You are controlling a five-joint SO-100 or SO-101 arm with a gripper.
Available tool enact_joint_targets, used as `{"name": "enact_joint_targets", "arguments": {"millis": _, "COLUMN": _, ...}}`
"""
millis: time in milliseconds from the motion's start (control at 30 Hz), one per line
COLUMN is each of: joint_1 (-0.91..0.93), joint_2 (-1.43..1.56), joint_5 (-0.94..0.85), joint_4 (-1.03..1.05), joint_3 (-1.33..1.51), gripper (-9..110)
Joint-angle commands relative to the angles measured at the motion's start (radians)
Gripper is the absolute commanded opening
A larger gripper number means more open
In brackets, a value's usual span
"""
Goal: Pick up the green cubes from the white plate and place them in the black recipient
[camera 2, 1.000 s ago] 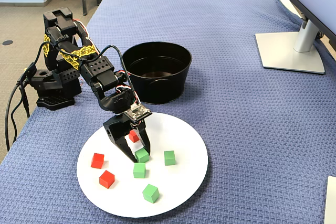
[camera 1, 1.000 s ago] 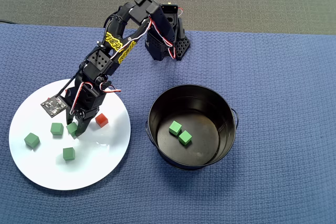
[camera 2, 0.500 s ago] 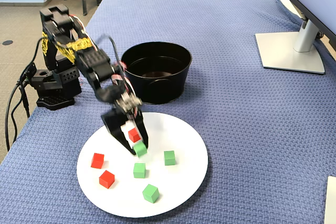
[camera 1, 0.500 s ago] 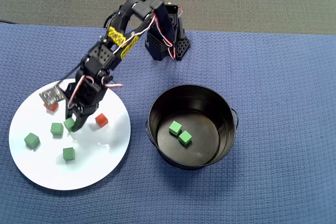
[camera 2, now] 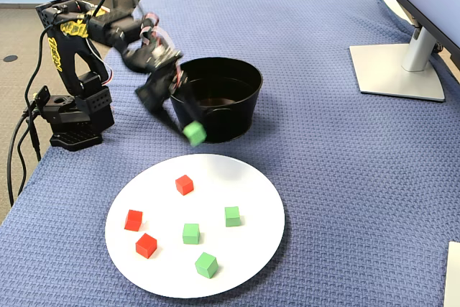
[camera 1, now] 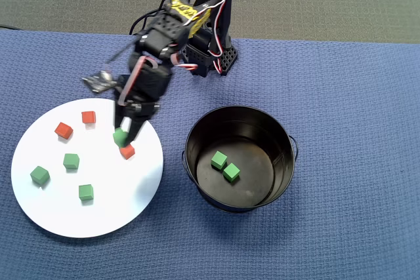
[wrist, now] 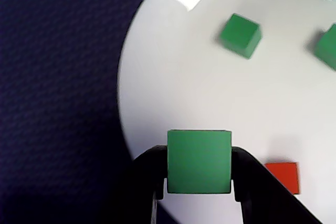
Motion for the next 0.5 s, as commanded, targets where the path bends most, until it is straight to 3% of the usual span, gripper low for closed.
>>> {"name": "enact_joint_targets", "arguments": {"millis": 0, "joint_1": -0.14, "joint_2": 0.104, "joint_5": 0.067, "joint_4": 0.02, "joint_3": -0.015, "gripper": 0}}
{"name": "enact_joint_targets", "arguments": {"millis": 467, "joint_1": -0.647, "joint_2": 0.121, "joint_5": 0.342, "joint_4": 0.101, "joint_3": 0.015, "gripper": 0}}
